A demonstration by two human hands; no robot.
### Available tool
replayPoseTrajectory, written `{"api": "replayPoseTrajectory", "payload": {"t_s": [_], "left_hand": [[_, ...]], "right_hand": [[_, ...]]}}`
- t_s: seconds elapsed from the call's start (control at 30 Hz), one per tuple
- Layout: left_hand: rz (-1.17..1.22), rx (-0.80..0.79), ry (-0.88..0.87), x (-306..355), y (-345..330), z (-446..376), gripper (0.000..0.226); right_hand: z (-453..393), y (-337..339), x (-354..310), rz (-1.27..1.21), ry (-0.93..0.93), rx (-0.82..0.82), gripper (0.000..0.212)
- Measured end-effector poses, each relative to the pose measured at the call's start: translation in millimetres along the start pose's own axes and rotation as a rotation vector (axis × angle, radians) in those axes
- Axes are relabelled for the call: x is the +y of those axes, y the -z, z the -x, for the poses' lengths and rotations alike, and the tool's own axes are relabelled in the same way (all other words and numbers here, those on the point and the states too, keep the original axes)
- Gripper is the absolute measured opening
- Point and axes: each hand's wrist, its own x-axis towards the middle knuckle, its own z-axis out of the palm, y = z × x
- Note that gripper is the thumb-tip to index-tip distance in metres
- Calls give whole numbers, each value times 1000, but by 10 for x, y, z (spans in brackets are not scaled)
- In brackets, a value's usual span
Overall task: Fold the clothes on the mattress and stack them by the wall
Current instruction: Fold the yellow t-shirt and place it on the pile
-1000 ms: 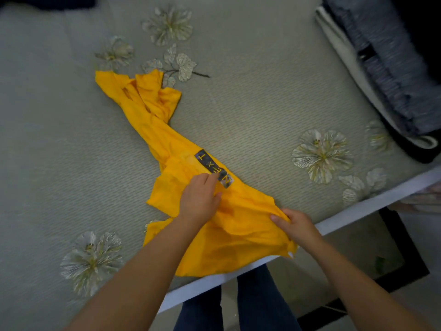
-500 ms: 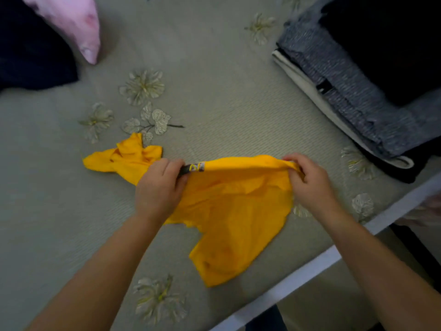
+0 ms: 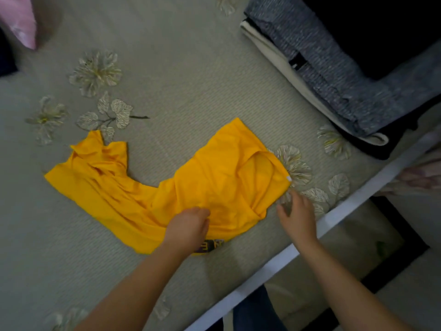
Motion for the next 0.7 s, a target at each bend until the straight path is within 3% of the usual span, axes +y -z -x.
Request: {"api": "replayPoseTrajectory", "payload": {"t_s": [0.07, 0.17, 0.33, 0.43, 0.5, 0.6, 0.7], "left_hand": [[-2, 86, -28, 58, 168, -222, 36], [-12, 162, -63, 266, 351, -629, 37], [-169, 157, -135, 705, 487, -1344, 50], [-273, 136, -145, 836, 456, -1628, 45], [-341, 144, -196, 854, 461, -1696, 37], [-105, 160, -285, 850, 659, -1707, 25], [270, 6, -388, 819, 1110, -1537, 25]], "right_hand": [[-34, -48, -10, -47, -36, -3, 45], [-154, -79, -95, -228, -169, 37, 21], [-314, -82, -122, -343, -289, 85, 18], [-266, -72, -52, -409, -225, 87, 8], [-225, -14, -2, -532, -129, 56, 22], [-227, 144, 39, -810, -41, -43, 47], [-289, 329, -68, -1121, -21, -198, 42]]}}
